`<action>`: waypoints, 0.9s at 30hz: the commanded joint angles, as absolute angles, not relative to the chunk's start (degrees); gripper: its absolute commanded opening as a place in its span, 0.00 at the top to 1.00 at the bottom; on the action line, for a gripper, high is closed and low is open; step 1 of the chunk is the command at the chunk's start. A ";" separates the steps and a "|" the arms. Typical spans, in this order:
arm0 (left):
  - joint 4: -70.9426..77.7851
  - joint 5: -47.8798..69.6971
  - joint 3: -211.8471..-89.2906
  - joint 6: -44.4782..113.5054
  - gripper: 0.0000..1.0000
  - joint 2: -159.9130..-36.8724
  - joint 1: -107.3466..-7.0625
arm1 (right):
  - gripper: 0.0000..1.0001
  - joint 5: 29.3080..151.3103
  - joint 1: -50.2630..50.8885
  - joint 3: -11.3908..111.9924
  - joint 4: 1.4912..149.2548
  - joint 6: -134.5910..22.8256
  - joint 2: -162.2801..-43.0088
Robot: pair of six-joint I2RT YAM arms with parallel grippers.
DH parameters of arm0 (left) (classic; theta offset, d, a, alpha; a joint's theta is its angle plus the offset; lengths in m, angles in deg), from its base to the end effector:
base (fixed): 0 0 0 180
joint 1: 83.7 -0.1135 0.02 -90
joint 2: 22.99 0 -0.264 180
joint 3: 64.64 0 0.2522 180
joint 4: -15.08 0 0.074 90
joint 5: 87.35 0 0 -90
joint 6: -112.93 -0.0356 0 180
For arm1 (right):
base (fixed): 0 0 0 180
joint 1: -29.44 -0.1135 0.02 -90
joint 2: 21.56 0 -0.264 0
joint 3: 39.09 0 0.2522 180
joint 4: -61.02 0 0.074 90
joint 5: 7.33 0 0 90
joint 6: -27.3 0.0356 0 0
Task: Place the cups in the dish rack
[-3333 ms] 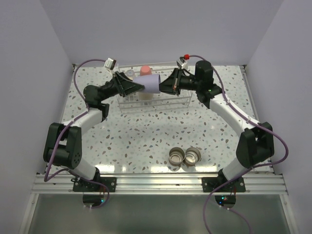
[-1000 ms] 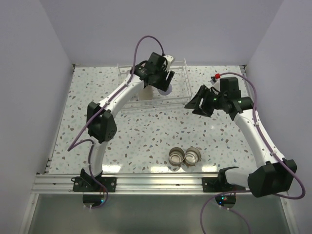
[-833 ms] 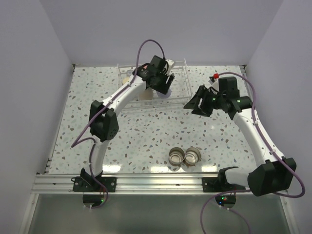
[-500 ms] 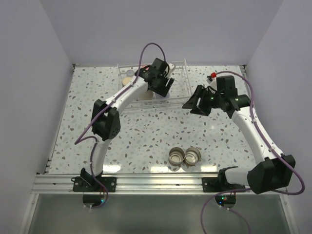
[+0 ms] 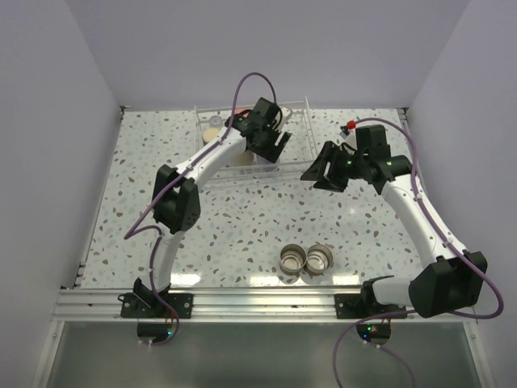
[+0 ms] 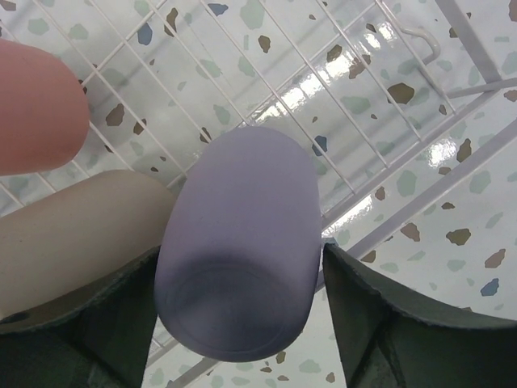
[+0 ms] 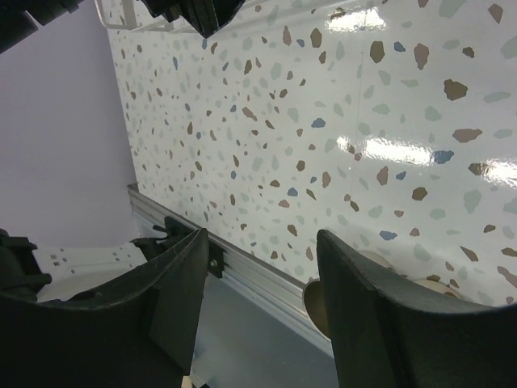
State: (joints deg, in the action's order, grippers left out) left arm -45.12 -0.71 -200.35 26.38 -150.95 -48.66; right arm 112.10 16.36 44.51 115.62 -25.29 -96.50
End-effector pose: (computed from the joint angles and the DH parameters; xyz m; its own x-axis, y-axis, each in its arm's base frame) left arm 0.4098 -0.2848 0.2688 -0.6807 0.4040 -0.6111 0.5039 0.8637 0.0097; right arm 0.2627 0.0790 0.3309 -0.8779 0.3392 -0.3379 0.0043 0.7112 0.7029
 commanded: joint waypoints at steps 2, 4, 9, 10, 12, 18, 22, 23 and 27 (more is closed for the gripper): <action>-45.18 -2.01 -200.48 25.92 0.08 -150.34 -48.11 | 0.41 111.50 15.91 47.00 114.15 -26.22 -96.36; -45.09 -2.36 -201.00 26.10 0.00 -150.25 -48.11 | 0.41 111.50 15.82 46.91 114.15 -26.22 -96.36; -44.48 -2.37 -202.32 26.71 0.00 -148.59 -48.11 | 0.41 111.50 15.64 47.09 114.33 -26.22 -96.36; -44.21 -2.10 -202.67 26.89 0.00 -148.32 -48.11 | 0.41 111.41 15.73 47.18 114.33 -26.31 -96.45; -43.86 -1.22 -203.38 27.15 0.00 -147.18 -48.11 | 0.41 111.41 15.55 47.26 114.42 -26.31 -96.45; -40.17 1.33 -203.47 28.38 0.00 -141.66 -48.11 | 0.41 109.84 15.29 47.70 115.81 -27.89 -96.27; -34.91 1.59 -201.36 30.40 0.00 -136.38 -48.02 | 0.40 105.88 15.12 50.68 120.12 -31.75 -96.71; -34.28 1.51 -201.10 30.67 0.00 -135.58 -48.11 | 0.40 105.52 14.85 50.87 120.48 -32.28 -96.71; -31.12 0.98 -198.21 31.63 0.00 -129.71 -48.20 | 0.40 105.34 13.62 50.87 120.65 -32.64 -96.80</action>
State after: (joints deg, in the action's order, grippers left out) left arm -37.29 0.76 -200.07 29.81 -136.50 -48.33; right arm 107.20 14.72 48.73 118.68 -30.27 -96.68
